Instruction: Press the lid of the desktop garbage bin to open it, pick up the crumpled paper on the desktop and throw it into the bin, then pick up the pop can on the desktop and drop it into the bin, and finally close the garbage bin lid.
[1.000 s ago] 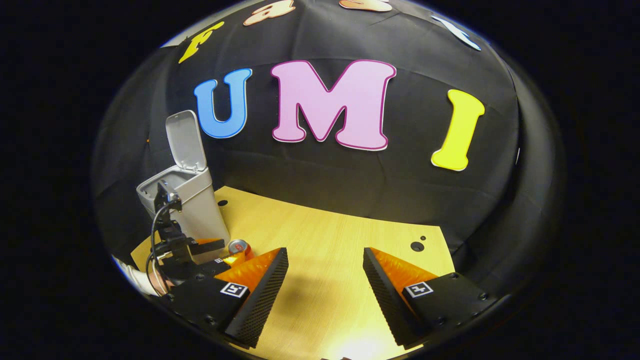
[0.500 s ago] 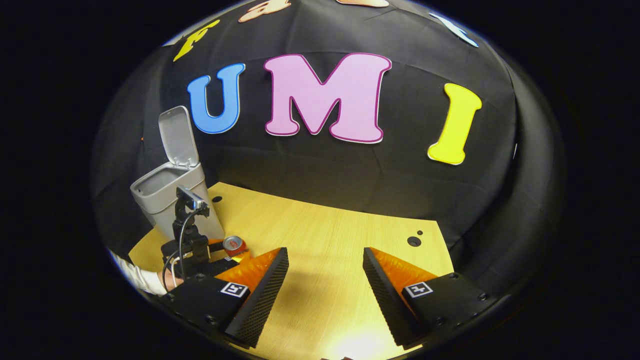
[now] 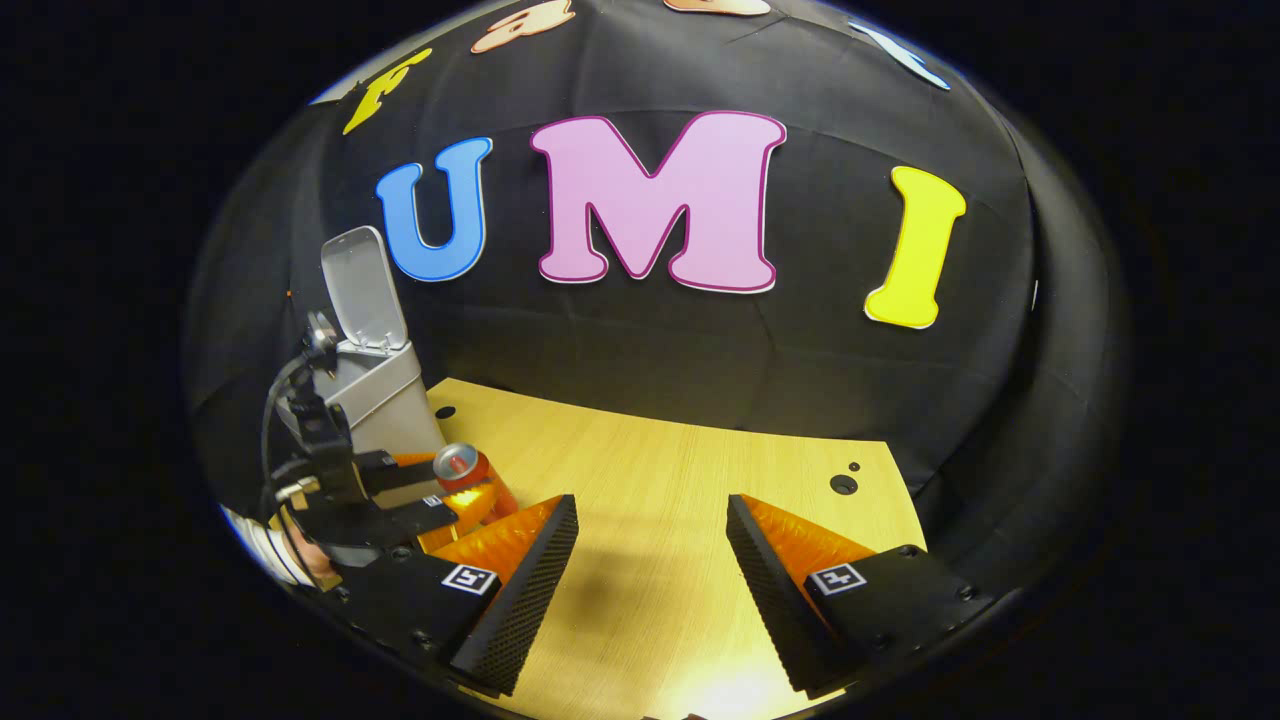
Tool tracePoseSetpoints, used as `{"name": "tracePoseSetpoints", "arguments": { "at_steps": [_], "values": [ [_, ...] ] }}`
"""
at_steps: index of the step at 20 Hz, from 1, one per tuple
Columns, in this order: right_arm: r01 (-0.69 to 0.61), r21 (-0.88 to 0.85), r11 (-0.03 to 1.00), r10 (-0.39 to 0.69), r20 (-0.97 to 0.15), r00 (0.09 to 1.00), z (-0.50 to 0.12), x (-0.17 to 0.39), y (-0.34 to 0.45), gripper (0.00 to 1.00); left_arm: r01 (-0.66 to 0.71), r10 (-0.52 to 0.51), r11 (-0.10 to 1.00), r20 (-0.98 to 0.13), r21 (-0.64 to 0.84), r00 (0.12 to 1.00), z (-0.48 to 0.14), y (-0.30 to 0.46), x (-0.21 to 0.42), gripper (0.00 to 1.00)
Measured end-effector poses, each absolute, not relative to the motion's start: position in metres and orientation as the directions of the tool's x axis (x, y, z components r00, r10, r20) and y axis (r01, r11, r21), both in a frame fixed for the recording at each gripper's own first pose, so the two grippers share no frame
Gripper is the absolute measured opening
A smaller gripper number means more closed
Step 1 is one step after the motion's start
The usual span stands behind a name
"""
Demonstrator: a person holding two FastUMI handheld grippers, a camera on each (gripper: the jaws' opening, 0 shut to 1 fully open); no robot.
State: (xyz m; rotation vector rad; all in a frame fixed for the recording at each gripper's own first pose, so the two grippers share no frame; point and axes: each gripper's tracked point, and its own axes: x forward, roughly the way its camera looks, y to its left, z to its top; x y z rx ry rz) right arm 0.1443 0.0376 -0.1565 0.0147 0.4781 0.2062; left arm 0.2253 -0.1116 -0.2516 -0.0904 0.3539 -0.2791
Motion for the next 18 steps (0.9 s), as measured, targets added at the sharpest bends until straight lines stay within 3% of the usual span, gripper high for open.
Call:
{"name": "tracePoseSetpoints", "arguments": {
  "at_steps": [3,12,15,18],
  "values": [
    [-0.211,0.055,0.976,0.213,-0.448,0.868,-0.153,0.142,0.040,0.97,0.252,-0.275,0.959,-0.204,-0.128,0.940,-0.188,-0.096,0.233,0.86],
    [-0.229,0.072,0.971,0.237,-0.425,0.874,-0.153,0.142,0.041,0.97,0.126,-0.127,0.989,-0.013,-0.080,0.992,-0.052,0.006,0.211,0.85],
    [-0.233,0.087,0.969,0.247,-0.420,0.873,-0.154,0.142,0.042,0.96,0.050,-0.049,0.996,0.009,-0.070,0.999,-0.035,0.052,0.201,0.85],
    [-0.239,0.106,0.965,0.262,-0.422,0.868,-0.154,0.141,0.042,0.97,-0.030,0.026,0.998,-0.064,-0.053,0.998,-0.063,0.094,0.201,0.85]
  ]
}}
